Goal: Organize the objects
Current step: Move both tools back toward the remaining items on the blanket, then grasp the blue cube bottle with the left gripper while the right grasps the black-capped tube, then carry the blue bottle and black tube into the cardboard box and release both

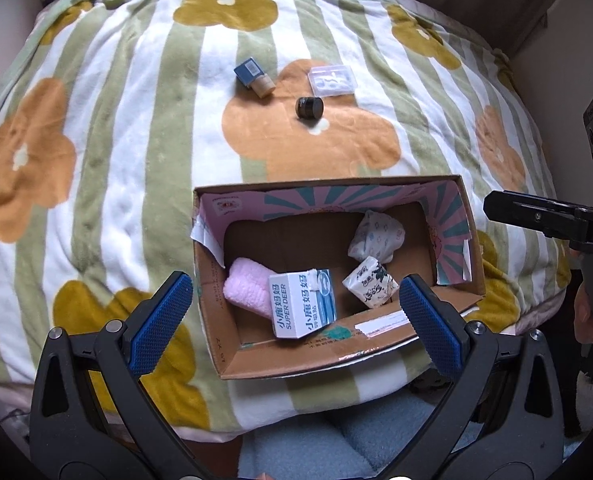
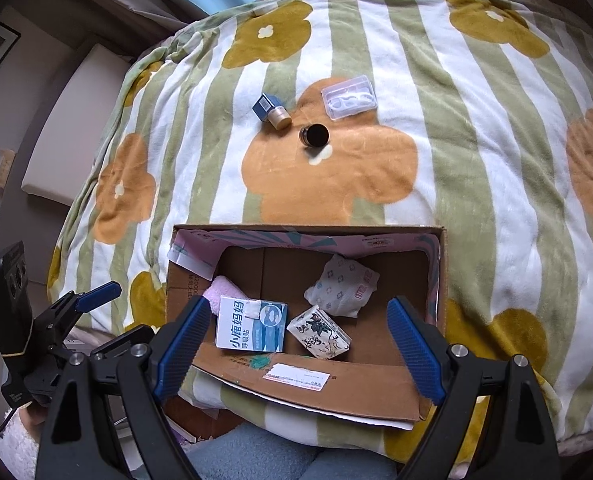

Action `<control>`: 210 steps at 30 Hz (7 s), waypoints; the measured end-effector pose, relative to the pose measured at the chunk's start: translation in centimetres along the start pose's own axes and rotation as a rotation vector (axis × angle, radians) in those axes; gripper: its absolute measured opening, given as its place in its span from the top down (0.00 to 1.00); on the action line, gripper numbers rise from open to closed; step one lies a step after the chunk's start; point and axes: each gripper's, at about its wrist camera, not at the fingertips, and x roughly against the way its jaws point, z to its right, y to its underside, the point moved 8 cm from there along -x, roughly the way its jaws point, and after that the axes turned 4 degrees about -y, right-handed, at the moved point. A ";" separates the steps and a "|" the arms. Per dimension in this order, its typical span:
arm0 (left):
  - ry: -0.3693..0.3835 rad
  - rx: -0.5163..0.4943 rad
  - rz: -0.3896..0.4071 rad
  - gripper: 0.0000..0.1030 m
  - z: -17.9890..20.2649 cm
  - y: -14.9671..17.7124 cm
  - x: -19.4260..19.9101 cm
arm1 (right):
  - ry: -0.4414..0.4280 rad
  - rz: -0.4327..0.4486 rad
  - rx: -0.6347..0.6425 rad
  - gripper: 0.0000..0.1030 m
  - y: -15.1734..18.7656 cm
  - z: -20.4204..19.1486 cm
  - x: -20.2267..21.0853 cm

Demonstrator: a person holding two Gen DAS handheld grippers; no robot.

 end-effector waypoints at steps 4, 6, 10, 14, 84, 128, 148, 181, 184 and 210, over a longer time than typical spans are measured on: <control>-0.018 0.010 0.027 0.00 -0.7 -1.9 1.0 | 0.011 0.034 0.016 0.15 -1.4 -0.7 1.3; -0.023 0.014 0.037 0.00 -1.0 -2.8 1.3 | 0.034 0.048 0.024 0.15 -2.2 -0.9 1.8; -0.031 0.041 0.057 0.00 -1.5 -4.7 1.6 | 0.048 0.072 0.041 0.15 -3.8 -1.2 2.3; -0.046 0.067 0.066 0.00 -2.2 -6.6 1.5 | 0.050 0.083 0.055 0.15 -5.6 -1.4 2.5; 0.054 0.289 -0.216 0.59 -6.1 -27.0 -30.1 | 0.031 -0.215 0.258 0.58 -19.4 2.3 -23.8; 0.068 0.192 0.003 0.61 -3.4 -21.0 -9.3 | 0.009 0.013 0.211 0.66 -17.6 -1.2 -9.0; 0.072 0.084 0.027 0.61 1.6 -7.8 -1.9 | 0.059 0.068 0.157 0.66 -6.3 -1.3 -1.0; 0.055 0.035 -0.097 0.00 3.3 0.6 -8.1 | 0.108 -0.045 0.037 0.45 4.1 3.6 -6.8; 0.049 0.028 -0.098 0.00 3.4 0.8 -8.0 | 0.094 -0.024 0.001 0.18 3.9 3.8 -6.4; 0.062 0.133 -0.018 0.00 -0.1 -2.0 -2.0 | 0.125 0.012 -0.007 0.18 0.9 1.9 -2.0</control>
